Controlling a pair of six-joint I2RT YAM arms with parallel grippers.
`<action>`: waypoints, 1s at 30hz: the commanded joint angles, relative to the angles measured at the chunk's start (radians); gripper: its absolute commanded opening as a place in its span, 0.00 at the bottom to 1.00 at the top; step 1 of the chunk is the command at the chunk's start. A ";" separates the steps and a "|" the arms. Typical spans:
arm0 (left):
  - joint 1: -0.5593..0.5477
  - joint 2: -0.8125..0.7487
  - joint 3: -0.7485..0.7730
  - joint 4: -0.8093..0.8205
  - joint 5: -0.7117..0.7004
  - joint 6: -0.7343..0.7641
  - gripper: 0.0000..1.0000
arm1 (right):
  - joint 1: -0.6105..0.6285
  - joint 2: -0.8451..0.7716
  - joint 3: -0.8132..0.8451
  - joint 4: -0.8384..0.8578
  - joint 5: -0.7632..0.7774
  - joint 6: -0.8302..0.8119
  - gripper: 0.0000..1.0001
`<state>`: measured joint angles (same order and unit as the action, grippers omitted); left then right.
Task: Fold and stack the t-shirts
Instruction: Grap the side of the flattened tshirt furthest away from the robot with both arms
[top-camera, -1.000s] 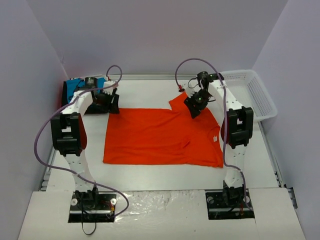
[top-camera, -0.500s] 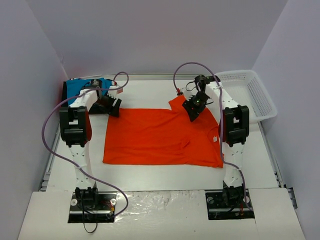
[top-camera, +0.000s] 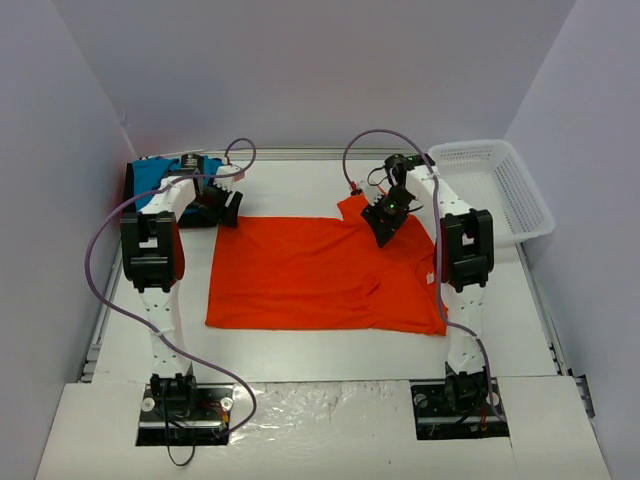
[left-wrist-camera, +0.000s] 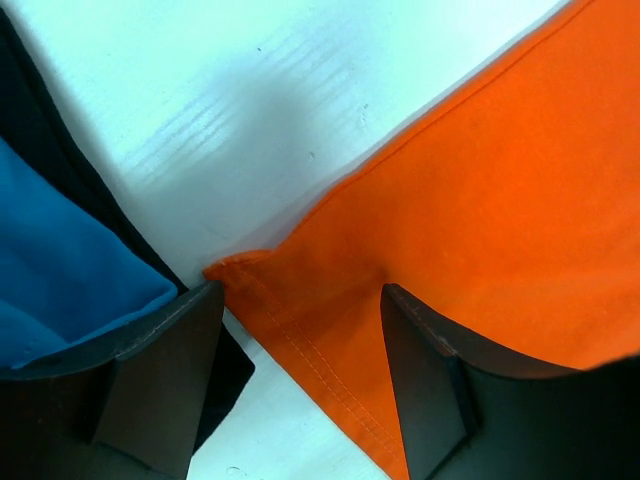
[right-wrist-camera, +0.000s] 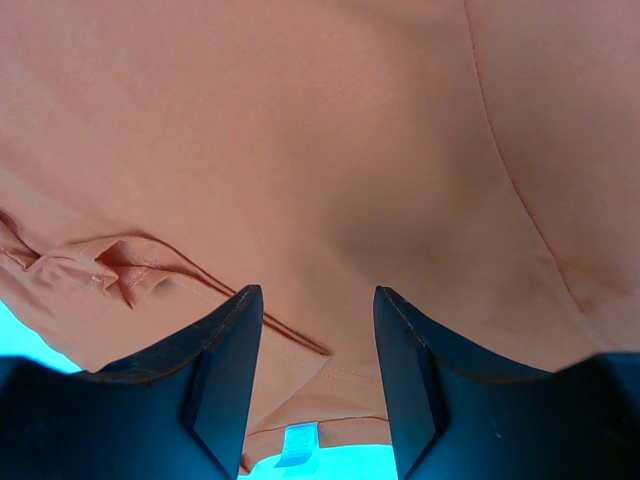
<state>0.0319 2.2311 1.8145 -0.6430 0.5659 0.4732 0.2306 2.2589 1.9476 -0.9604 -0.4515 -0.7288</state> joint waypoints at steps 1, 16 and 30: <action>0.008 0.001 0.042 0.039 -0.015 -0.027 0.63 | 0.007 0.011 -0.009 -0.041 0.007 0.002 0.44; 0.006 0.070 0.098 -0.021 -0.017 -0.035 0.02 | 0.007 0.033 -0.001 -0.047 0.036 0.003 0.44; 0.003 -0.019 -0.017 -0.001 0.023 -0.076 0.02 | -0.079 -0.006 0.201 -0.040 -0.061 0.017 0.48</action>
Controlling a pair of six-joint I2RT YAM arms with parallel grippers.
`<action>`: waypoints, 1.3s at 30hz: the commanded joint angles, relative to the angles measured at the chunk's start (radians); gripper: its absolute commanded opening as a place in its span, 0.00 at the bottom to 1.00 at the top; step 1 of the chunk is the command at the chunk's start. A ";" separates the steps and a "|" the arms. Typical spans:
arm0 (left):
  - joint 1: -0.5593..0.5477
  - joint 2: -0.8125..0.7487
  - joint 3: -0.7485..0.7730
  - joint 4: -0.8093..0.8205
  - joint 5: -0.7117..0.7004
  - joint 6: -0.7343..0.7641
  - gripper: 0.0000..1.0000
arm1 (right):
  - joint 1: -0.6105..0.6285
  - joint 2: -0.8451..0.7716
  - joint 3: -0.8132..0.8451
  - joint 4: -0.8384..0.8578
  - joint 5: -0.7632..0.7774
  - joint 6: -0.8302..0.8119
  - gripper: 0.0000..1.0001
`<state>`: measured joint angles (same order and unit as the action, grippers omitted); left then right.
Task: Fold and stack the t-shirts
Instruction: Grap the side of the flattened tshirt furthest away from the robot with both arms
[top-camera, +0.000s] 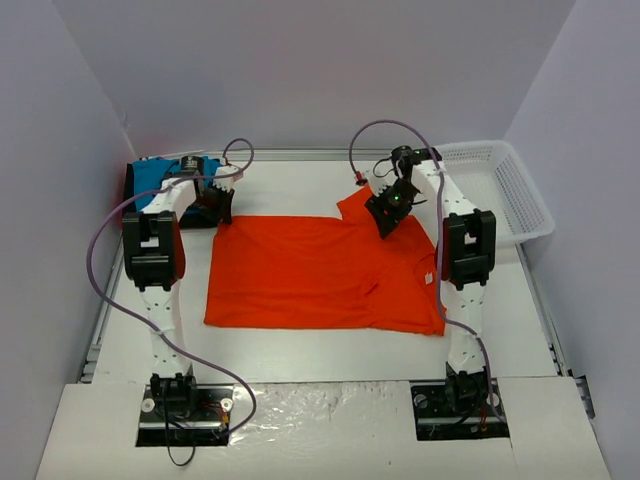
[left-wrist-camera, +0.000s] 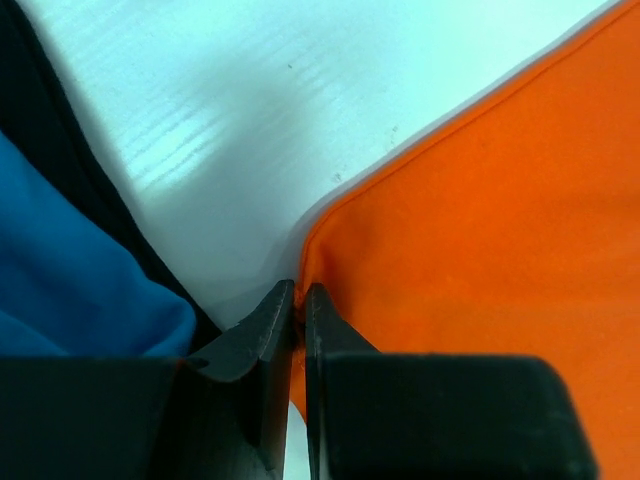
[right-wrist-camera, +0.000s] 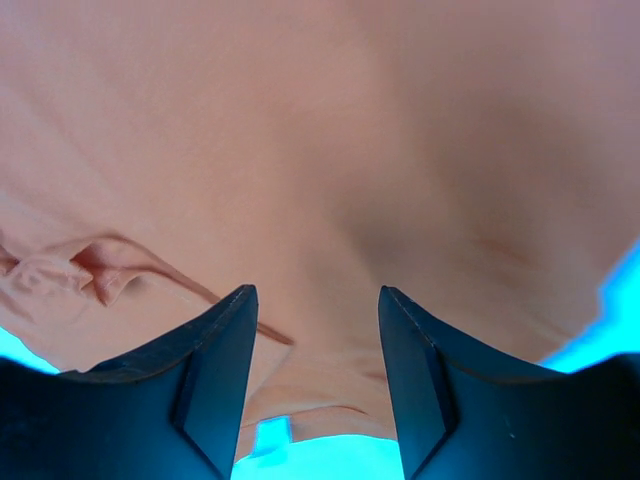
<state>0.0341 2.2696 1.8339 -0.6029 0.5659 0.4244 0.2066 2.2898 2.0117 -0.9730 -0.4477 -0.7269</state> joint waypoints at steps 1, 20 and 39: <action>0.001 -0.065 -0.044 -0.040 0.025 -0.030 0.02 | -0.065 -0.020 0.171 -0.007 -0.075 0.038 0.48; -0.008 -0.176 -0.160 0.015 0.002 -0.056 0.02 | -0.075 0.318 0.472 0.511 -0.068 0.363 0.65; -0.022 -0.171 -0.148 0.000 -0.023 -0.039 0.02 | -0.078 0.381 0.412 0.568 -0.078 0.360 0.63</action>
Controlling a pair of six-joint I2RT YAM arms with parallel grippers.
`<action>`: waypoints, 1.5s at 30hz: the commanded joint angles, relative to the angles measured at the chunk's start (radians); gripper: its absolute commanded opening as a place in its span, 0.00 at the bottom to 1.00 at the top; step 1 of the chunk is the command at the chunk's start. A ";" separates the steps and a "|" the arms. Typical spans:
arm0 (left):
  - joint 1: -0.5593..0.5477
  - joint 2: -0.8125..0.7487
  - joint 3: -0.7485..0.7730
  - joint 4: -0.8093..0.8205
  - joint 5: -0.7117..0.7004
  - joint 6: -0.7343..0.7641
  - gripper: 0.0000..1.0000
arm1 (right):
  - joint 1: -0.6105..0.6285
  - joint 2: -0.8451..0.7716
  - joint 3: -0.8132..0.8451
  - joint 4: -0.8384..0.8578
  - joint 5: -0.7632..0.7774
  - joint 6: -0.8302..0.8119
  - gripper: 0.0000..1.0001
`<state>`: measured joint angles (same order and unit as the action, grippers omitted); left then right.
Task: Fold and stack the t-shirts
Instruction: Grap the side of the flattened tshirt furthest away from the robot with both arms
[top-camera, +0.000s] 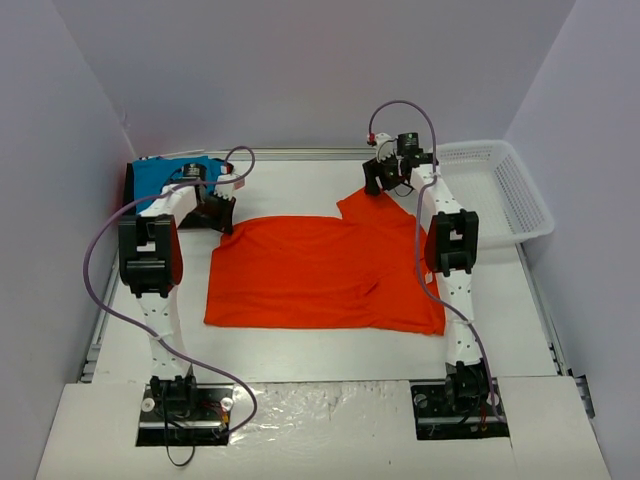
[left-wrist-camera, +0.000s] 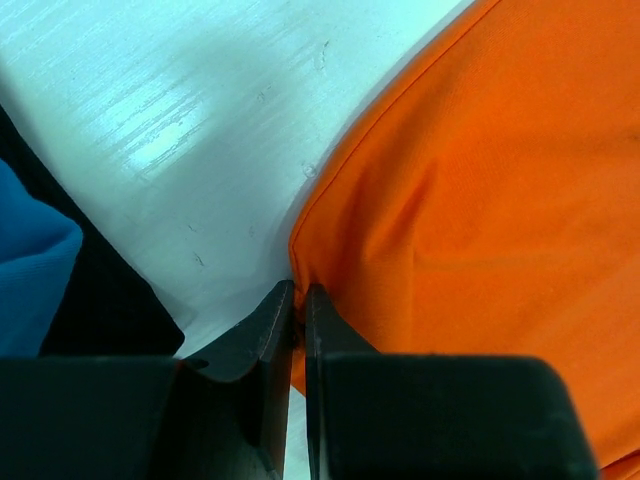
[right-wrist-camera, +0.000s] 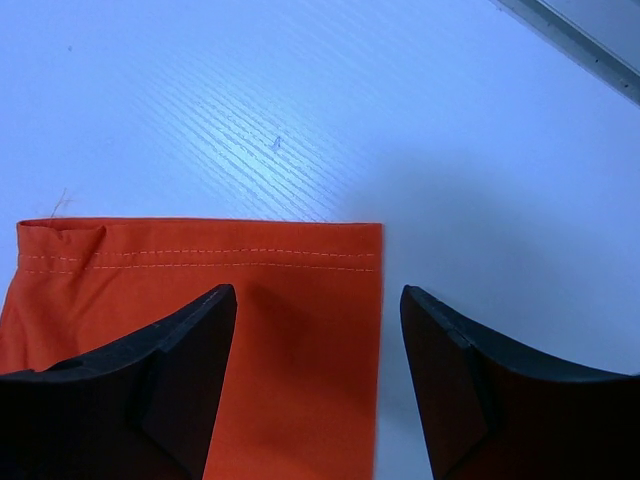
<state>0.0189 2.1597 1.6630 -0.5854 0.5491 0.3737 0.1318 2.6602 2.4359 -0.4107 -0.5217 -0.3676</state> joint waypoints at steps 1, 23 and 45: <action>-0.007 -0.063 0.027 -0.021 -0.006 0.013 0.02 | -0.003 0.013 -0.015 0.006 -0.004 -0.001 0.62; 0.000 -0.061 0.026 -0.036 -0.029 0.042 0.02 | 0.040 0.056 -0.040 -0.014 0.072 -0.036 0.24; 0.003 -0.127 0.106 -0.113 -0.040 0.048 0.02 | 0.063 -0.167 -0.141 -0.013 0.292 -0.097 0.00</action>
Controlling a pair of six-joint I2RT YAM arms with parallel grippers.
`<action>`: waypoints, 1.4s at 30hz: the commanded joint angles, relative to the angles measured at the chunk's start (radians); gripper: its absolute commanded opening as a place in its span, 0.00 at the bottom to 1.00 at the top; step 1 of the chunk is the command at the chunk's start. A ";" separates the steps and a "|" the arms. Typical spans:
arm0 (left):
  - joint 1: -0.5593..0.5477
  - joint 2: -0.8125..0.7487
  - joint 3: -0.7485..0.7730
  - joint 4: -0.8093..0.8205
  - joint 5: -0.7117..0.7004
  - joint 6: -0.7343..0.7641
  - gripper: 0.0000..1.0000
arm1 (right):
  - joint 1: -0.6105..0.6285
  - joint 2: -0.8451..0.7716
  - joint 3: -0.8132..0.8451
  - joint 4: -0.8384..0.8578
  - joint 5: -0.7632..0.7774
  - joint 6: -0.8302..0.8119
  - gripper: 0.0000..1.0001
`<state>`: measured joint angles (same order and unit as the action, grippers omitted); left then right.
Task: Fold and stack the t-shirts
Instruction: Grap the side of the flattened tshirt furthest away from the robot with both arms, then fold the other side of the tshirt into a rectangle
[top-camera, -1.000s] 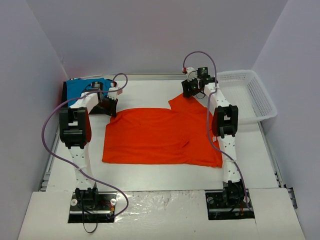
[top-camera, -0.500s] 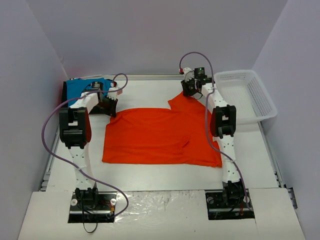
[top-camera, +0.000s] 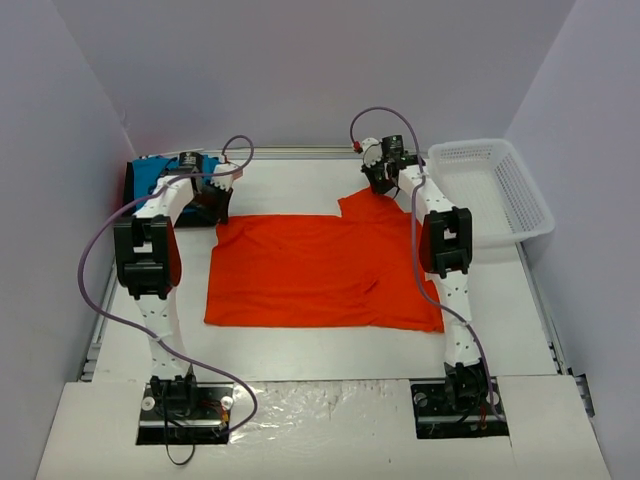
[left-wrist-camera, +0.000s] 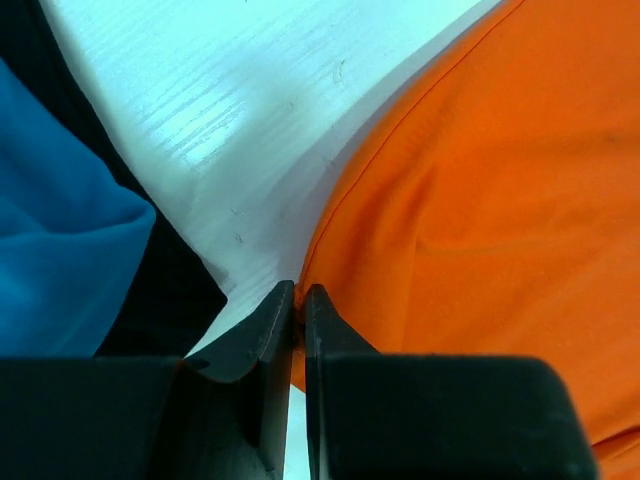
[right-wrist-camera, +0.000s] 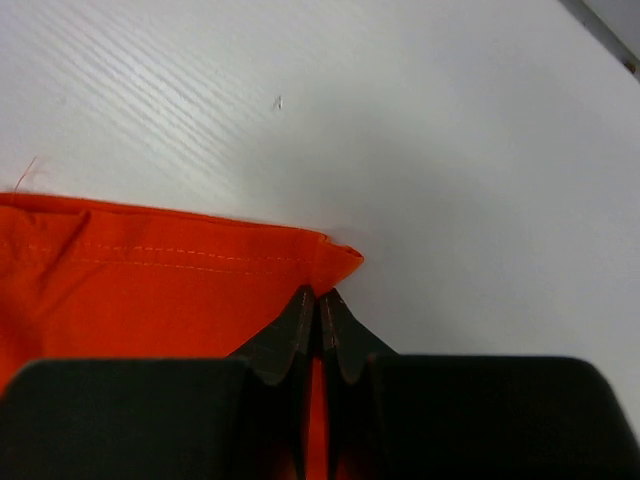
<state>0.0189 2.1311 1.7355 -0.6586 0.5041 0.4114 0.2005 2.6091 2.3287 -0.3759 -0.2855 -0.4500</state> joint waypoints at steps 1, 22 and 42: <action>0.003 -0.106 0.029 -0.039 0.007 0.012 0.03 | -0.004 -0.153 -0.049 -0.049 0.057 -0.016 0.00; 0.009 -0.381 -0.274 -0.064 0.082 0.098 0.02 | -0.009 -0.596 -0.523 -0.153 -0.067 0.034 0.00; 0.030 -0.549 -0.464 -0.076 0.057 0.193 0.02 | -0.012 -0.893 -0.808 -0.339 -0.107 -0.036 0.00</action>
<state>0.0406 1.6489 1.2762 -0.7071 0.5571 0.5587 0.1959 1.7710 1.5433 -0.6426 -0.3851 -0.4618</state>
